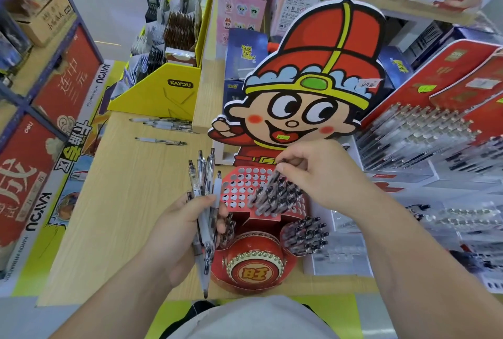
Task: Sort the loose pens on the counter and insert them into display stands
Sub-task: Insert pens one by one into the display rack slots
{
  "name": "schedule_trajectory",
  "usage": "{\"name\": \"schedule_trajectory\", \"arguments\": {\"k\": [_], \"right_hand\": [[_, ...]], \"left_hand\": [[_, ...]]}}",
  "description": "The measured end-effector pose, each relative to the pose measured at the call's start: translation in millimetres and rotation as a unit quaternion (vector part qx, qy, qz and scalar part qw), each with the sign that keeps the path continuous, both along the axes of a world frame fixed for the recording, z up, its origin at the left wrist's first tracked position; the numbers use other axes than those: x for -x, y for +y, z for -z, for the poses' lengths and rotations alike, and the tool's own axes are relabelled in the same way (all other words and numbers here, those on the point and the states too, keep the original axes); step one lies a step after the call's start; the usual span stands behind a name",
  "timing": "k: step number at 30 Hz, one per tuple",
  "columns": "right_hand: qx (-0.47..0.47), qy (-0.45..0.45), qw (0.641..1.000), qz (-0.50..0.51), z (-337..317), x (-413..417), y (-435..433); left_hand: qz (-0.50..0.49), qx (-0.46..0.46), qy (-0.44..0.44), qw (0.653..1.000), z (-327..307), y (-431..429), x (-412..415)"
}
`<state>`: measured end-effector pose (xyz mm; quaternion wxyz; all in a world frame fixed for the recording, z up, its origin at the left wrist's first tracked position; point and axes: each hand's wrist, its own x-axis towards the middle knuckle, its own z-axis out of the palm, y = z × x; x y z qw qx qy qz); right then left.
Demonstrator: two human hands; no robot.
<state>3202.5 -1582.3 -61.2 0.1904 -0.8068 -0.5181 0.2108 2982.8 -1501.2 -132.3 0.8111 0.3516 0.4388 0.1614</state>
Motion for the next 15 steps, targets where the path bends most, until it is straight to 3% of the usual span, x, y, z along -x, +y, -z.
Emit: {"name": "schedule_trajectory", "arguments": {"k": [8,15], "right_hand": [[0.003,0.039,0.999,-0.003,2.0,-5.3,4.1],[-0.007,0.019,1.000,-0.024,6.8,-7.6,3.7]], "left_hand": [[0.007,0.005,-0.009,1.000,4.6,3.2,-6.1],[0.015,0.004,-0.017,1.000,6.6,7.4,-9.0]]}}
